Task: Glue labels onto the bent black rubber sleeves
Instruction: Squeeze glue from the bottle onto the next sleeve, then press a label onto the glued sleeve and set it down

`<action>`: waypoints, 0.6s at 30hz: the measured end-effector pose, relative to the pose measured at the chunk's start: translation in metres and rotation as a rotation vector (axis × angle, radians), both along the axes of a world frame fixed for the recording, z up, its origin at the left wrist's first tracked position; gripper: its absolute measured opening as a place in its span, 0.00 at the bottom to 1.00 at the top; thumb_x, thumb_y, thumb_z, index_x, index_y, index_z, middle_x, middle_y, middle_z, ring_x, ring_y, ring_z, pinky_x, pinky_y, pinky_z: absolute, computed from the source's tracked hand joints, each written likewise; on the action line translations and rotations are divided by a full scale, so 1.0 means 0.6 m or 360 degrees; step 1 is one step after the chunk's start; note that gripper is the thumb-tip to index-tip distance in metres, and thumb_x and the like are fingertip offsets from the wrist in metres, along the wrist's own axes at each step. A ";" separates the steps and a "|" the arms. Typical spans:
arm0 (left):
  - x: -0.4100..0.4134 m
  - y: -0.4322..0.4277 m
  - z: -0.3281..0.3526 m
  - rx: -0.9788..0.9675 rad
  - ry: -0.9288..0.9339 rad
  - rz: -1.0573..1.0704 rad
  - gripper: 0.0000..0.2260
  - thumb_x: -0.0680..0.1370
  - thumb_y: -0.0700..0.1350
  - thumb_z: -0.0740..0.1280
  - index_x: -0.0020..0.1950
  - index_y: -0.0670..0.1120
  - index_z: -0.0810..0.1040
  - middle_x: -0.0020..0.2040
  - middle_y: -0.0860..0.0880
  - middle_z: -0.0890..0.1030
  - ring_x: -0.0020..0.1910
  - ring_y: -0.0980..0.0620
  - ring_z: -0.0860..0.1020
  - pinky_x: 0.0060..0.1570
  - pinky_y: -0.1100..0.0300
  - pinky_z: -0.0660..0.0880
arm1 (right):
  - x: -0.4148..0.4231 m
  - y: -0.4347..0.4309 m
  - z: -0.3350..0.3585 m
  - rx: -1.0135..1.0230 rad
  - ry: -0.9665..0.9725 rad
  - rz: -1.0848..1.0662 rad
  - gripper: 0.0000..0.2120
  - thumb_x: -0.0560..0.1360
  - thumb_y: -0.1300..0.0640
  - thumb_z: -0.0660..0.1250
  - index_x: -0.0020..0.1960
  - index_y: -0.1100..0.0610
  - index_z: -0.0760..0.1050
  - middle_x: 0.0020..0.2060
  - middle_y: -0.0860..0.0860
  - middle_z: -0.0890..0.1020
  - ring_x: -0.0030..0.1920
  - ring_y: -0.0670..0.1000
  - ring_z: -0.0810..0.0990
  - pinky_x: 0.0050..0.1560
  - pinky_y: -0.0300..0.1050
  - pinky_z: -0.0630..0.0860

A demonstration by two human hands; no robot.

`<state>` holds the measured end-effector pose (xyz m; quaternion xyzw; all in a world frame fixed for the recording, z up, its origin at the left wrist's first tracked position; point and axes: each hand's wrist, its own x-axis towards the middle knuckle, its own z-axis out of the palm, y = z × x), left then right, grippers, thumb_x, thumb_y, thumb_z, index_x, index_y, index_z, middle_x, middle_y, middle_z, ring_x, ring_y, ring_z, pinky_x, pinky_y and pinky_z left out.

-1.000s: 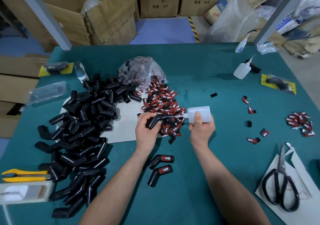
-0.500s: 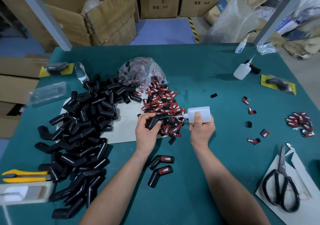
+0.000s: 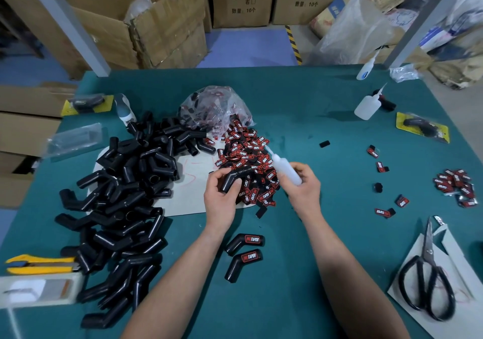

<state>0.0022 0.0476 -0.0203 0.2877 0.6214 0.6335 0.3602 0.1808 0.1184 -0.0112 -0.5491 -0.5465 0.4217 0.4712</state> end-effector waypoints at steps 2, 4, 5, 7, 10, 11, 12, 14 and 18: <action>0.000 -0.001 0.002 0.0006 -0.0012 0.0003 0.18 0.77 0.39 0.74 0.54 0.64 0.80 0.50 0.60 0.85 0.49 0.62 0.82 0.49 0.70 0.77 | 0.001 0.004 -0.002 0.0142 -0.0266 -0.0016 0.11 0.71 0.50 0.75 0.47 0.37 0.77 0.48 0.36 0.81 0.50 0.43 0.79 0.48 0.36 0.74; 0.000 -0.003 0.003 0.0007 -0.0025 0.0003 0.18 0.78 0.39 0.74 0.54 0.64 0.80 0.50 0.60 0.85 0.49 0.62 0.83 0.49 0.70 0.77 | 0.003 0.008 -0.005 0.0202 -0.0455 -0.0089 0.13 0.73 0.51 0.74 0.50 0.37 0.74 0.48 0.35 0.78 0.50 0.43 0.77 0.51 0.36 0.72; 0.000 -0.002 0.003 0.0004 -0.0029 -0.0002 0.18 0.78 0.39 0.74 0.54 0.64 0.80 0.51 0.60 0.85 0.50 0.61 0.83 0.50 0.68 0.78 | 0.005 0.010 -0.007 0.0143 -0.0466 -0.0126 0.14 0.73 0.52 0.74 0.51 0.38 0.73 0.47 0.36 0.78 0.49 0.43 0.77 0.50 0.37 0.72; 0.000 -0.002 0.000 -0.0013 -0.0036 -0.0010 0.16 0.78 0.40 0.74 0.54 0.62 0.81 0.51 0.58 0.85 0.51 0.58 0.83 0.53 0.60 0.80 | 0.008 0.013 -0.011 -0.0021 -0.0451 -0.0215 0.14 0.73 0.53 0.74 0.53 0.42 0.73 0.45 0.38 0.79 0.47 0.38 0.77 0.47 0.36 0.72; 0.002 -0.002 -0.002 -0.0023 -0.0047 -0.0013 0.15 0.77 0.39 0.74 0.54 0.59 0.81 0.49 0.57 0.84 0.48 0.56 0.82 0.53 0.46 0.81 | 0.012 0.018 -0.011 -0.0128 -0.0466 -0.0320 0.14 0.73 0.52 0.75 0.53 0.44 0.72 0.43 0.37 0.78 0.44 0.33 0.76 0.41 0.29 0.67; 0.002 -0.002 -0.001 -0.0011 -0.0039 -0.0012 0.15 0.77 0.39 0.74 0.54 0.59 0.81 0.48 0.57 0.84 0.47 0.57 0.81 0.52 0.48 0.81 | 0.011 0.019 -0.009 -0.0153 -0.0486 -0.0328 0.14 0.73 0.51 0.75 0.53 0.44 0.71 0.42 0.37 0.78 0.43 0.36 0.77 0.40 0.29 0.67; 0.002 -0.003 0.001 0.0011 -0.0028 -0.0008 0.15 0.77 0.39 0.75 0.54 0.60 0.82 0.48 0.58 0.84 0.47 0.58 0.81 0.51 0.52 0.81 | 0.011 0.020 -0.008 -0.0175 -0.0507 -0.0333 0.14 0.73 0.51 0.75 0.52 0.44 0.71 0.41 0.39 0.79 0.41 0.39 0.77 0.39 0.31 0.68; 0.004 -0.005 0.004 0.0048 -0.0001 0.0011 0.17 0.77 0.39 0.75 0.53 0.62 0.82 0.48 0.59 0.84 0.46 0.59 0.81 0.50 0.62 0.78 | 0.010 0.021 -0.009 -0.0207 -0.0535 -0.0344 0.14 0.73 0.51 0.74 0.52 0.45 0.70 0.42 0.42 0.80 0.42 0.47 0.79 0.41 0.39 0.70; 0.003 -0.007 0.007 0.0041 -0.0025 0.0084 0.19 0.78 0.39 0.76 0.52 0.65 0.81 0.46 0.57 0.84 0.45 0.56 0.80 0.49 0.60 0.80 | 0.009 0.024 -0.014 -0.0201 -0.0544 -0.0306 0.17 0.73 0.53 0.75 0.55 0.47 0.70 0.47 0.47 0.81 0.45 0.51 0.80 0.43 0.41 0.71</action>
